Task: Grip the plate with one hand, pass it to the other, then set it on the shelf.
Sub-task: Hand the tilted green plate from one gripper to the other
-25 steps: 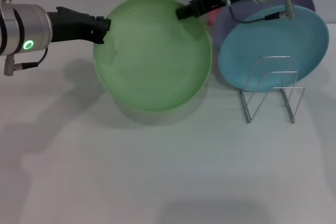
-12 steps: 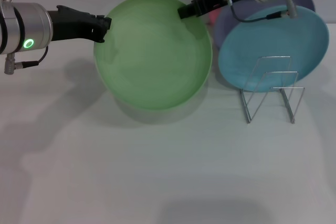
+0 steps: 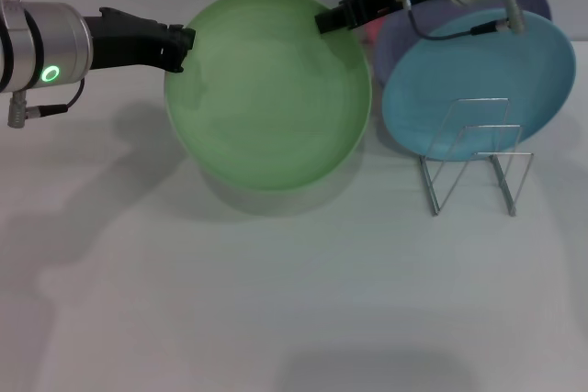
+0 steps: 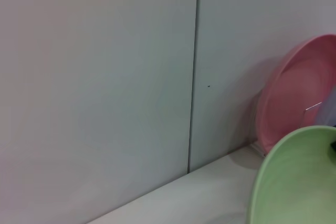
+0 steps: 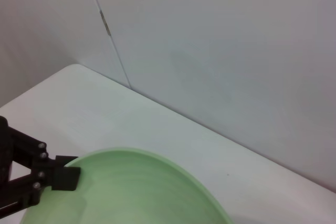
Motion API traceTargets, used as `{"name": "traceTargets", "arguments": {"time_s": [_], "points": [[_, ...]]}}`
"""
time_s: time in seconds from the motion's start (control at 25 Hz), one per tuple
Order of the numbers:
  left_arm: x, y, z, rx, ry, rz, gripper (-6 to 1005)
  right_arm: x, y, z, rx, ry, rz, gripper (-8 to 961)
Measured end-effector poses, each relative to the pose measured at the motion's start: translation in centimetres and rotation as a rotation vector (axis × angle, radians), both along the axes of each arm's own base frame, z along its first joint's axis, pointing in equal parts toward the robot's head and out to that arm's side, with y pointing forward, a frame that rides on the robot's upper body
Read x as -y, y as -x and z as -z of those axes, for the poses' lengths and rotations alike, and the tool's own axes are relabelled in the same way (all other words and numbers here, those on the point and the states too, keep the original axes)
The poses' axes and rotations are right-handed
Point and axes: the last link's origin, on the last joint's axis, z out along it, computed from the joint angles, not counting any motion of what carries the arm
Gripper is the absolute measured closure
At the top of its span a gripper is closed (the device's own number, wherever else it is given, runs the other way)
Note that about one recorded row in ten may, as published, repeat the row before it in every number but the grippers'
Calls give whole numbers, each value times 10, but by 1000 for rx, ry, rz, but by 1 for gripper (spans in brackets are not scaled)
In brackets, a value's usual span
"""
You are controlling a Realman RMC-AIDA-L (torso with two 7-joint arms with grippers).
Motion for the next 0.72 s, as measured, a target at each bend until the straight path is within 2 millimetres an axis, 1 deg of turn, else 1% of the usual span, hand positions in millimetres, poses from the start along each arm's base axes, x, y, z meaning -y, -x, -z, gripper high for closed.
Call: {"name": "traceTargets", "arguments": {"time_s": [0.12, 0.2, 0.32, 0.48, 0.52, 0.6, 0.72], "points": [[-1, -1, 0, 0, 0, 2, 933, 1, 0, 0, 2, 3, -7, 747], [-1, -1, 0, 2, 1, 2, 933, 1, 1, 1, 9, 5, -23, 792], [-2, -3, 0, 50, 14, -2, 932, 2, 2, 4, 11, 0, -38, 859], [-2, -5, -2, 80, 21, 9, 931, 2, 7, 2, 11, -8, -56, 895], [0, -9, -4, 127, 24, 39, 931, 3, 8, 3, 12, -2, -62, 904], [0, -10, -4, 141, 28, 43, 930, 4, 9, 3, 12, 3, -66, 904], [1, -11, -6, 146, 24, 49, 844, 7, 8, 3, 14, 16, -65, 905]]}}
